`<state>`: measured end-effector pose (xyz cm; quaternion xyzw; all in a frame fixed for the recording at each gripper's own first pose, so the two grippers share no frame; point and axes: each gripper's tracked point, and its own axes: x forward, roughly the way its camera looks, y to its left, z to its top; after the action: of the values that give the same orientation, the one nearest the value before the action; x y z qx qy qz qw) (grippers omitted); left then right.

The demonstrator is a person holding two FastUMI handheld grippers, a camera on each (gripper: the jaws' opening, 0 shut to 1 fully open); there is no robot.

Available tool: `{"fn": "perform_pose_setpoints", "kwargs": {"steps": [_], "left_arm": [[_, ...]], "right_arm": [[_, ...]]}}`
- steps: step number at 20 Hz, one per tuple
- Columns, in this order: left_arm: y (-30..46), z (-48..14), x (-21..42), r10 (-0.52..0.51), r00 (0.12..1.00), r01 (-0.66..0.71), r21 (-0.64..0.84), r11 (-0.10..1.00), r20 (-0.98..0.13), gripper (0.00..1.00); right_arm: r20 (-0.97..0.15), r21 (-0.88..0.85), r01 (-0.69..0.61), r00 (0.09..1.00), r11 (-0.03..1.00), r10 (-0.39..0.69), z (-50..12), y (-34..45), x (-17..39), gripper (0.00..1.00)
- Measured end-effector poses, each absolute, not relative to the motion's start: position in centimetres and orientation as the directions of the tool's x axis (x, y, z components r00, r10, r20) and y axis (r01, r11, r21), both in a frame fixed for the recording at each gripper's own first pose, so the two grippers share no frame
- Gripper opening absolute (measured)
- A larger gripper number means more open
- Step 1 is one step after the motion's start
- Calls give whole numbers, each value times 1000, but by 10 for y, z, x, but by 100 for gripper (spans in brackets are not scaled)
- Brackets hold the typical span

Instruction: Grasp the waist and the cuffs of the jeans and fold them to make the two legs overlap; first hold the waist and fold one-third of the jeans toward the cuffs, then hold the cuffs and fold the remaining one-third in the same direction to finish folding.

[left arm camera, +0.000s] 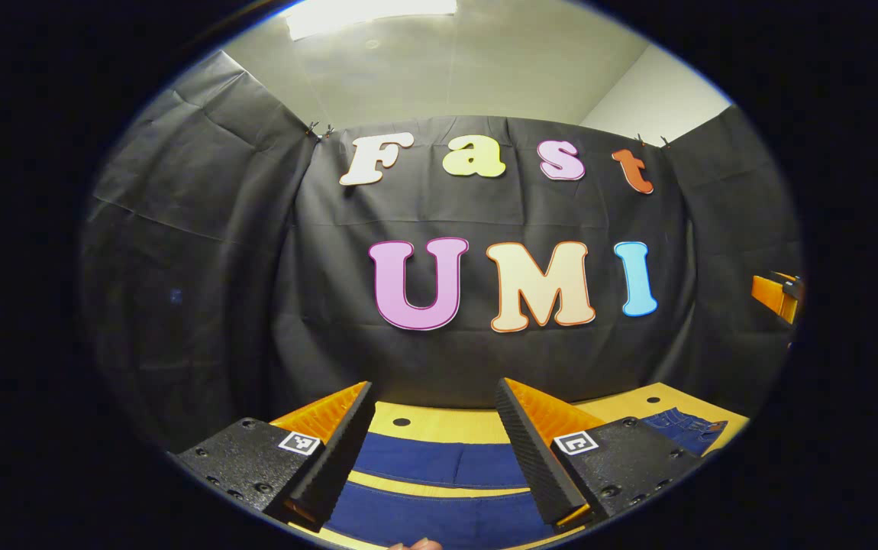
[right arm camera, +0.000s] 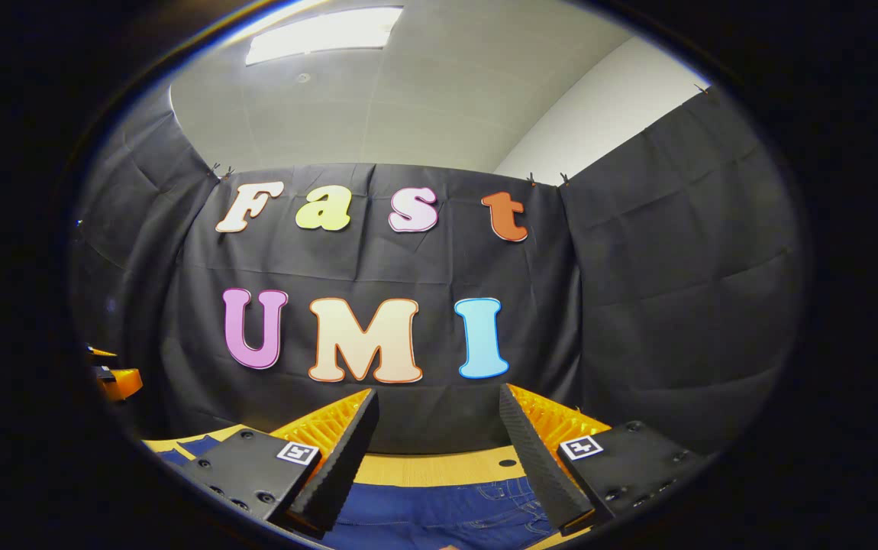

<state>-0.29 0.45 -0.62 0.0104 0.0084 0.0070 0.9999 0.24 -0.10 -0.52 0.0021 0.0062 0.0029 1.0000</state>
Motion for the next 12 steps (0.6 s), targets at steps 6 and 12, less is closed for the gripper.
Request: {"fn": "perform_pose_setpoints", "kwargs": {"steps": [6,12], "left_arm": [[12,-21,-10,18,999,-14,65,998,-47,95],[35,-72,-32,-36,987,71,230,971,-156,100]], "right_arm": [[-26,0,-20,999,1000,20,-11,3,-3,98],[-52,-8,-20,998,1000,19,-33,9,-19,99]]}}
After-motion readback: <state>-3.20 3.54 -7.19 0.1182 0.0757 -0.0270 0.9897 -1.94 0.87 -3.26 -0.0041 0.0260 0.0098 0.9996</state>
